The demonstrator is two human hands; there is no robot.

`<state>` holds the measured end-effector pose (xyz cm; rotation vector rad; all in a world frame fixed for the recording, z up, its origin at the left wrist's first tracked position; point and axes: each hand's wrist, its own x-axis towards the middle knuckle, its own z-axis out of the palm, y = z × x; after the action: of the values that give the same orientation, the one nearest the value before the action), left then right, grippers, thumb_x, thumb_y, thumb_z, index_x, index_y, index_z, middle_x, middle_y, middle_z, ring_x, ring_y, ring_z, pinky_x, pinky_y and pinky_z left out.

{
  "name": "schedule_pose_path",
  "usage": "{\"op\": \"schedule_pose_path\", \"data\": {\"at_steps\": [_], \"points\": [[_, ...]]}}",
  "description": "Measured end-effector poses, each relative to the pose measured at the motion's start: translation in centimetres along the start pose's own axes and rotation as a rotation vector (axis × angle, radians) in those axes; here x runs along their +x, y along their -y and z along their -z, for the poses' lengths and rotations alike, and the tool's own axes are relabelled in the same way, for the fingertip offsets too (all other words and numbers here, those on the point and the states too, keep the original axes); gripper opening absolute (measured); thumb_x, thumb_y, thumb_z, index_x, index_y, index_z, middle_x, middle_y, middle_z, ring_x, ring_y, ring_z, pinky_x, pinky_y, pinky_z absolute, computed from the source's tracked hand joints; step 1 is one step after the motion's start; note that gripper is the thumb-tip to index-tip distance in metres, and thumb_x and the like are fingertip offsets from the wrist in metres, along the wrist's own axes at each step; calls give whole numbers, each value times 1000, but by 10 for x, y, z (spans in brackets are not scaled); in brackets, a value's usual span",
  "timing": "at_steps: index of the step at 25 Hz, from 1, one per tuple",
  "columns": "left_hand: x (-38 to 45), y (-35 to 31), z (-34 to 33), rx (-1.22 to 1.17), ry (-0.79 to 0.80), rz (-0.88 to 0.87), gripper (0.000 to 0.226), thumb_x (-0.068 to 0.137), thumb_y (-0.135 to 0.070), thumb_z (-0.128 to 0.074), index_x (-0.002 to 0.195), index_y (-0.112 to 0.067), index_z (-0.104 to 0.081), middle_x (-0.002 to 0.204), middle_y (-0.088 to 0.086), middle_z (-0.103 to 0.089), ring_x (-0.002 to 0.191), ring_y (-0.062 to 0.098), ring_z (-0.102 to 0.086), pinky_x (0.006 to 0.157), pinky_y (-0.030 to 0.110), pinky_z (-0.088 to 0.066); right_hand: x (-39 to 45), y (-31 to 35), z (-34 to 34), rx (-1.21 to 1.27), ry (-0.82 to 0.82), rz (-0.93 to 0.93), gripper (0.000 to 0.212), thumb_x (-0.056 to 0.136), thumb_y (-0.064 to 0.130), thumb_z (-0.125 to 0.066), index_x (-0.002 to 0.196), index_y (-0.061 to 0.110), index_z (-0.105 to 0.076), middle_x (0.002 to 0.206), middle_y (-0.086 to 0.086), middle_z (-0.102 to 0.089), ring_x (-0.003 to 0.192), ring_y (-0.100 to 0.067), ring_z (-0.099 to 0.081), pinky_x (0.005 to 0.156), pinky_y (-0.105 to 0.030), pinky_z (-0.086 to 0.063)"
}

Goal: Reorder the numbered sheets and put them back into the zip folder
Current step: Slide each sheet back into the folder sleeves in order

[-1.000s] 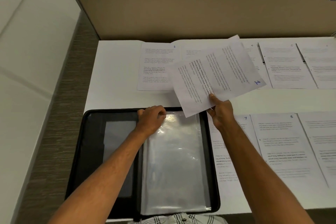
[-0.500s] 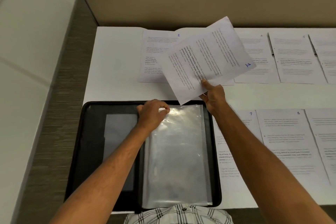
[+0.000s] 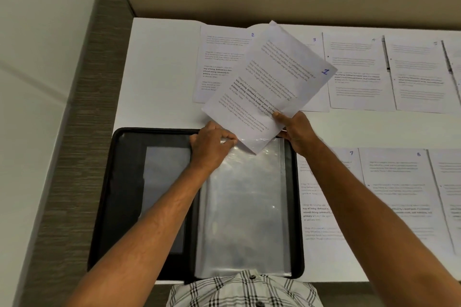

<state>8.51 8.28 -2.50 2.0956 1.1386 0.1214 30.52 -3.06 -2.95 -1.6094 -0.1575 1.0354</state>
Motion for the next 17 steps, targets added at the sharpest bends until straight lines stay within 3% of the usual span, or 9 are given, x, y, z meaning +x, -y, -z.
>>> {"op": "schedule_pose_path", "data": {"at_steps": [7, 13, 17], "points": [[3, -1, -1, 6, -15, -19, 5, 85, -39, -78, 89, -38, -75, 107, -15, -55, 101, 6, -55, 92, 36, -29, 3, 15, 16, -115, 107, 32, 38, 98, 18, -72, 133, 23, -60, 122, 1, -75, 107, -26, -75, 79, -44, -66], [5, 5, -1, 172, 12, -70, 14, 87, -46, -75, 95, -35, -71, 107, -11, -53, 104, 12, -53, 89, 34, -23, 8, 22, 20, -237, 231, 23, 38, 99, 19, -71, 135, 23, -60, 124, 4, -74, 109, -21, -75, 81, -41, -65], [5, 15, 6, 231, 4, -102, 15, 88, -43, -74, 98, -33, -68, 109, -8, -54, 106, 15, -53, 94, 39, -28, 13, 23, 22, -291, 298, -4, 37, 98, 19, -71, 132, 27, -60, 126, 3, -73, 112, -25, -73, 83, -42, -65]]}}
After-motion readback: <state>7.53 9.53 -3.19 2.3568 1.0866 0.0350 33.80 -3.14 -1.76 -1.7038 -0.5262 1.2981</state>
